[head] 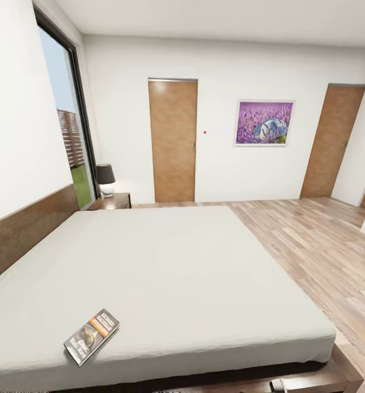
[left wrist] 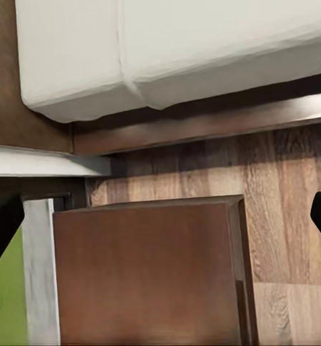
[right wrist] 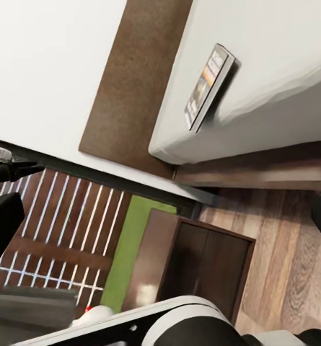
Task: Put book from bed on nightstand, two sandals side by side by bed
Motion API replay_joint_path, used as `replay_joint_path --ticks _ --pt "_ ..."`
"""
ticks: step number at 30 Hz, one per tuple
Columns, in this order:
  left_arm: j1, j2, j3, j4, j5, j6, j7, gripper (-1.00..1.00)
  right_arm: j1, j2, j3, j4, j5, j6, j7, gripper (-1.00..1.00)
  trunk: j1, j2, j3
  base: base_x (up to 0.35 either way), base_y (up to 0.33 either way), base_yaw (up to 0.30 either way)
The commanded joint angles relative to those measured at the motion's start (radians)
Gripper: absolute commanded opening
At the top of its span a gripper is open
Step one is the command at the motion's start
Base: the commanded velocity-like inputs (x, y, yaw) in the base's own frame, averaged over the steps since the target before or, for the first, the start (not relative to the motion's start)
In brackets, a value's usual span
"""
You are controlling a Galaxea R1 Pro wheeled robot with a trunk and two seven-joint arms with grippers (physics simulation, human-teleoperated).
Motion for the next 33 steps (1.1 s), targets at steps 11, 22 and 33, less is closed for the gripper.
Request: replay_joint_path --ticks 11,22,33 --pt "-0.007 0.0 -0.006 -0.002 0.011 0.01 0.006 1.0 -0.001 0.001 -0.009 0.0 0.01 0.011 0.004 1.0 0.0 -0.001 -0.008 -0.09 -0.041 0.074" --pt "-0.007 0.0 -0.006 -0.002 0.011 0.011 0.006 1.0 -0.001 0.001 -0.007 0.0 0.01 0.011 -0.001 1.0 0.0 -0.001 -0.013 -0.064 -0.02 0.072" --pt "-0.007 0.0 -0.005 -0.002 0.011 0.011 0.006 1.0 -0.001 0.004 -0.005 0.0 0.01 0.011 -0.002 1.0 0.0 -0.001 -0.023 -0.008 -0.003 0.138"
